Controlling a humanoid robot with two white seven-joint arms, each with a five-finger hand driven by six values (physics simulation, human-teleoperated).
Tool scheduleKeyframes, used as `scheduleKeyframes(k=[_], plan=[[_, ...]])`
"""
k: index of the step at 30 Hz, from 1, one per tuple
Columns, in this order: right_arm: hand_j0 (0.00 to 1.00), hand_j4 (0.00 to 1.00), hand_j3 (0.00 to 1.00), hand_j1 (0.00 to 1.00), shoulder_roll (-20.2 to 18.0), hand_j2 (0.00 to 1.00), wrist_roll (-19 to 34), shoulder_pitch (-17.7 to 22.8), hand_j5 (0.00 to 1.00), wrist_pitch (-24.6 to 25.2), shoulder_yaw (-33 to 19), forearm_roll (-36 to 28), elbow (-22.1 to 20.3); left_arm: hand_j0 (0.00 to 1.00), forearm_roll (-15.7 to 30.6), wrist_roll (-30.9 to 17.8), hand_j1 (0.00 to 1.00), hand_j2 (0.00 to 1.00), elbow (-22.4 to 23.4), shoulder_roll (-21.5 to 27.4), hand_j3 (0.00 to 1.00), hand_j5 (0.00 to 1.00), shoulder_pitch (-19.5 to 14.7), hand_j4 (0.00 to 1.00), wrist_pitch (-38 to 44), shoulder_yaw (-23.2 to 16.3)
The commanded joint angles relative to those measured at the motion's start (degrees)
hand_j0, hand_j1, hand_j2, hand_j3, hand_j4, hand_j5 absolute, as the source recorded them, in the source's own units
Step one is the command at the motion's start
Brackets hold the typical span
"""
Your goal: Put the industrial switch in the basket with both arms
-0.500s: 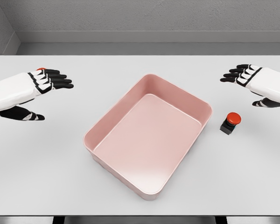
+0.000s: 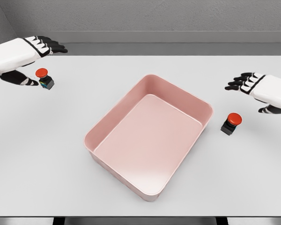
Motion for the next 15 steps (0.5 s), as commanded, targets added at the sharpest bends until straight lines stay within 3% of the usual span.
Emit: scheduleKeyframes(k=[1,5,8,10,15], plan=[[1.00,1.00,1.00,1.00,-0.10,1.00,-0.04,0.17,1.00,0.05,1.15,-0.25,0.05,1.00,-0.05,-10.65,1.00,1.00,1.63,-3.43,1.00,1.00,-0.09,1.00,8.55,-2.14],[1.00,1.00,1.00,1.00,0.33,1.00,-0.04,0.26,1.00,0.05,3.18,-0.34,0.05,1.00,-1.98,-11.18,1.00,1.00,1.63,-5.54,1.00,1.00,-1.67,1.00,9.26,-3.46],[1.00,1.00,1.00,1.00,1.21,1.00,-0.04,0.44,1.00,0.05,3.44,-0.16,0.05,1.00,-2.16,-11.80,1.00,1.00,1.72,-6.86,1.00,1.00,-2.72,1.00,16.64,-3.46],[0.95,0.95,0.95,0.95,1.30,0.95,-0.04,0.44,0.95,0.05,3.36,-0.16,0.49,1.00,-2.16,-11.80,1.00,1.00,2.16,-7.30,1.00,1.00,-2.81,1.00,19.18,-3.46],[0.92,0.92,0.92,0.92,1.65,0.92,-0.13,0.44,0.92,0.05,3.27,-0.42,3.83,1.00,-2.25,-11.80,1.00,1.00,6.55,-9.85,1.00,1.00,-2.99,1.00,23.40,-3.64]])
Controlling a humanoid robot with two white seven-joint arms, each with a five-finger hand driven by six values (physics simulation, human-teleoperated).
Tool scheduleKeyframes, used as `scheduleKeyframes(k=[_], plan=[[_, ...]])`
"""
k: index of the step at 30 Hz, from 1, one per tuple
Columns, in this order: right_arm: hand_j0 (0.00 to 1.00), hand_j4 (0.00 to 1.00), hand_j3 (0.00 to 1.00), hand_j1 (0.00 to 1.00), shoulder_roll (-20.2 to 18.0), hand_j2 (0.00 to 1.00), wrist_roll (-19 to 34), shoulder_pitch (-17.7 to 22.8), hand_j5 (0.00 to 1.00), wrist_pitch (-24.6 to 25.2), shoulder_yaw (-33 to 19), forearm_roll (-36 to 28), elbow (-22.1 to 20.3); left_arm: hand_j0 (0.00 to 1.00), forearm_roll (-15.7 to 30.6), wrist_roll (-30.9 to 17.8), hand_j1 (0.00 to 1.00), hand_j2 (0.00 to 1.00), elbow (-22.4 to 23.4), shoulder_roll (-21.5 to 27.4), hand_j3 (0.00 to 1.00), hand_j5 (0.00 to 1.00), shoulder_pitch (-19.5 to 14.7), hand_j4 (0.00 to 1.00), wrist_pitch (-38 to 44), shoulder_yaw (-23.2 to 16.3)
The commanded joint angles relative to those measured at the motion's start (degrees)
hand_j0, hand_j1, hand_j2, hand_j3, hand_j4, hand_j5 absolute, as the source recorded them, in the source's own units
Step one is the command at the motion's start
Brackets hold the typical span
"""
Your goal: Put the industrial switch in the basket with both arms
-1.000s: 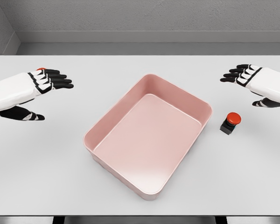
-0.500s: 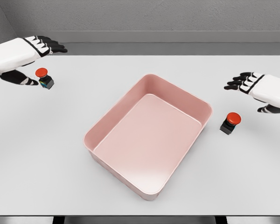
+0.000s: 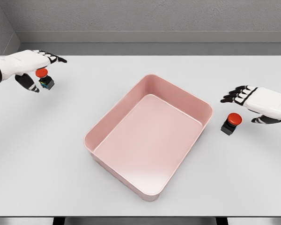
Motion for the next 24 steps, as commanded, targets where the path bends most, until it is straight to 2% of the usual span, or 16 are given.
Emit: scheduleKeyframes(k=[1,2,5,7,12,16,17,20,24], plan=[[0.92,0.92,0.92,0.92,0.06,0.92,-0.05,0.00,0.92,0.05,-0.09,-0.46,1.31,1.00,-0.79,-0.08,1.00,1.00,2.49,-2.75,1.00,1.00,-0.09,1.00,3.78,-0.78],[0.92,0.92,0.92,0.92,0.06,0.92,-0.05,0.00,0.92,0.05,-0.18,-0.46,1.66,1.00,-3.78,0.18,1.00,1.00,2.67,-3.54,1.00,1.00,-0.18,1.00,4.66,-0.87],[0.92,0.92,0.92,0.92,0.06,0.92,-0.13,0.44,0.92,0.05,0.09,-0.46,2.45,1.00,-4.23,0.27,1.00,1.00,3.11,-5.21,1.00,1.00,0.09,1.00,5.37,-0.96],[0.92,0.92,0.92,0.92,0.06,0.92,-0.13,1.14,0.92,0.05,0.09,-0.46,2.45,1.00,-3.88,0.53,1.00,1.00,3.11,-5.39,1.00,1.00,0.26,1.00,5.37,-3.33],[0.90,0.90,0.90,0.90,0.15,0.90,-0.13,1.58,0.90,0.05,0.52,-0.29,2.19,1.00,-4.58,0.62,1.00,1.00,3.02,-5.39,1.00,1.00,0.00,1.00,5.19,-3.42],[0.88,0.88,0.88,0.88,0.15,0.88,-0.13,1.58,0.88,0.05,0.97,-0.29,1.75,1.00,-4.67,0.00,1.00,1.00,7.24,-6.35,1.00,1.00,-0.79,1.00,5.45,-3.33],[0.88,0.88,0.88,0.88,0.15,0.88,-0.13,1.58,0.88,0.05,0.97,-0.29,1.75,1.00,-4.75,0.62,1.00,1.00,11.19,-6.35,1.00,1.00,-0.88,1.00,4.93,-3.33],[0.87,0.87,0.87,0.87,0.67,0.87,-0.13,1.58,0.87,0.05,2.11,-0.29,0.87,1.00,-5.98,0.27,1.00,1.00,12.69,-6.27,1.00,1.00,-1.14,1.00,5.37,-3.33],[0.85,0.85,0.85,0.85,0.67,0.85,-0.05,1.58,0.85,0.05,2.11,-0.29,0.34,1.00,-6.25,0.00,1.00,1.00,12.43,-8.02,1.00,1.00,-1.32,1.00,8.62,-4.21]])
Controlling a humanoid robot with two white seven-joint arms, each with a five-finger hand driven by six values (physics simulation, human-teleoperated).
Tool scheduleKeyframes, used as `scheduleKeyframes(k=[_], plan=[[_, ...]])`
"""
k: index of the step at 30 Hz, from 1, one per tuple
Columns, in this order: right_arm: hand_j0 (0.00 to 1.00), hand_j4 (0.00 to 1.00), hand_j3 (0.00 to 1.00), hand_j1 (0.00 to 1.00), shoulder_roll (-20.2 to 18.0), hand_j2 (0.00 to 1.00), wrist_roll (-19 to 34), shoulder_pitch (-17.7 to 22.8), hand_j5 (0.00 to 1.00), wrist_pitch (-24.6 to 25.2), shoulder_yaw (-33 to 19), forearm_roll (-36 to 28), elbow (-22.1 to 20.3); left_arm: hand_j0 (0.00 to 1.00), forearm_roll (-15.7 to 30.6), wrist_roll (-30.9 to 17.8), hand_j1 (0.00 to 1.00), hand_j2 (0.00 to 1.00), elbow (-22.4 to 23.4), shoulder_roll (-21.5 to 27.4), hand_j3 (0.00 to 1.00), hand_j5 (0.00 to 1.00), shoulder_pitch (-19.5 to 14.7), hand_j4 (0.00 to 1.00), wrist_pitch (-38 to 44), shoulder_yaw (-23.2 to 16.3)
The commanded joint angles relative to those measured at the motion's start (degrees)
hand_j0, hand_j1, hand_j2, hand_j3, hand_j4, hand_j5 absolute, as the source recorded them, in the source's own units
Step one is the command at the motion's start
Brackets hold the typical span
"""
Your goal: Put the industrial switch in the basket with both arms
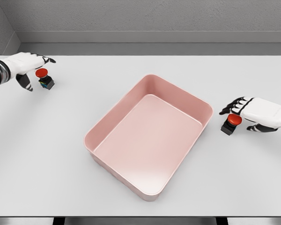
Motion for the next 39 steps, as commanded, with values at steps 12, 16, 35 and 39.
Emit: scheduleKeyframes(k=[12,16,35,39], plan=[[0.85,0.85,0.85,0.85,-0.12,0.85,0.03,0.53,0.85,0.04,0.20,-0.36,-2.57,0.92,-5.06,0.02,0.92,0.92,3.05,-3.90,0.92,0.92,0.00,0.92,1.59,-1.31],[0.85,0.85,0.85,0.85,-0.12,0.85,0.03,0.70,0.85,0.04,0.20,-0.36,-2.66,0.84,-6.91,0.02,0.84,0.84,4.98,-4.26,0.84,0.84,-0.09,0.84,1.59,-1.31],[0.76,0.76,0.76,0.76,-0.12,0.76,0.21,1.49,0.76,0.04,0.29,-0.27,-3.71,0.74,-9.98,0.20,0.74,0.74,7.18,-6.72,0.74,0.74,-0.09,0.74,1.50,-1.31],[0.76,0.76,0.76,0.76,-0.12,0.76,0.21,1.58,0.76,0.04,0.20,-0.27,-4.33,0.70,-9.98,0.28,0.70,0.70,7.09,-6.72,0.70,0.70,0.00,0.70,1.50,-1.40]])
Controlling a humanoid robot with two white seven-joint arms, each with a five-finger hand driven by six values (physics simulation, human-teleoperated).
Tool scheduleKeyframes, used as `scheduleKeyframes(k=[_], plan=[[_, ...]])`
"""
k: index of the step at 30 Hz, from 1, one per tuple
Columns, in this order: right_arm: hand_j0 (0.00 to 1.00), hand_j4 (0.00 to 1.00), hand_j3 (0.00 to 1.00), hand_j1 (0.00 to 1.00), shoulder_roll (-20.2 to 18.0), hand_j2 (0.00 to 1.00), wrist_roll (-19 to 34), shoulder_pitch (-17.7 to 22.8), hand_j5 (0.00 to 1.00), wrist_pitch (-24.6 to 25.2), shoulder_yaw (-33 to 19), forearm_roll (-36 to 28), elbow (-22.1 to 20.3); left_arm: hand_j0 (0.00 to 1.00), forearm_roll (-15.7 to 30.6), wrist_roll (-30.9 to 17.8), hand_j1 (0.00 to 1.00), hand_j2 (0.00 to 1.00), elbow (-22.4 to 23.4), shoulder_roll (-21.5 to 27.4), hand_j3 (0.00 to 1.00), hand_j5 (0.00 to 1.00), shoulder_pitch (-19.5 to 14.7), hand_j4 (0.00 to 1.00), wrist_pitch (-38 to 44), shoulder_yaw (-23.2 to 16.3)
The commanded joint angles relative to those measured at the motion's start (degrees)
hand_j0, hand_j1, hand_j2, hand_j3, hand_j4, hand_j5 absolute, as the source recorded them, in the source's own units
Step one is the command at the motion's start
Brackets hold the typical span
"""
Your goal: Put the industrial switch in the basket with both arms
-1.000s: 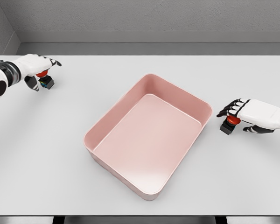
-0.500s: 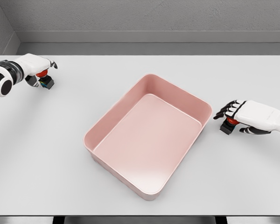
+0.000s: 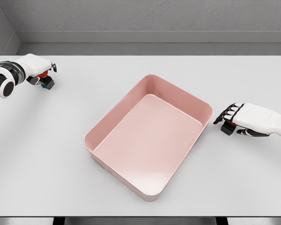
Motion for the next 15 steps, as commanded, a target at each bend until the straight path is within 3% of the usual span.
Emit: scheduleKeyframes(k=[1,15], plan=[[0.76,0.76,0.76,0.76,-0.08,0.76,-0.01,0.00,0.76,0.05,-0.04,-0.35,-0.33,0.68,-0.24,0.07,0.68,0.68,-0.09,0.00,0.68,0.68,0.09,0.68,-0.04,0.05],[0.62,0.62,0.62,0.62,-0.08,0.62,0.17,0.00,0.62,0.05,-0.04,-0.35,-0.33,0.54,-0.24,0.24,0.54,0.54,-0.45,0.00,0.54,0.54,0.35,0.54,-0.74,0.05]])
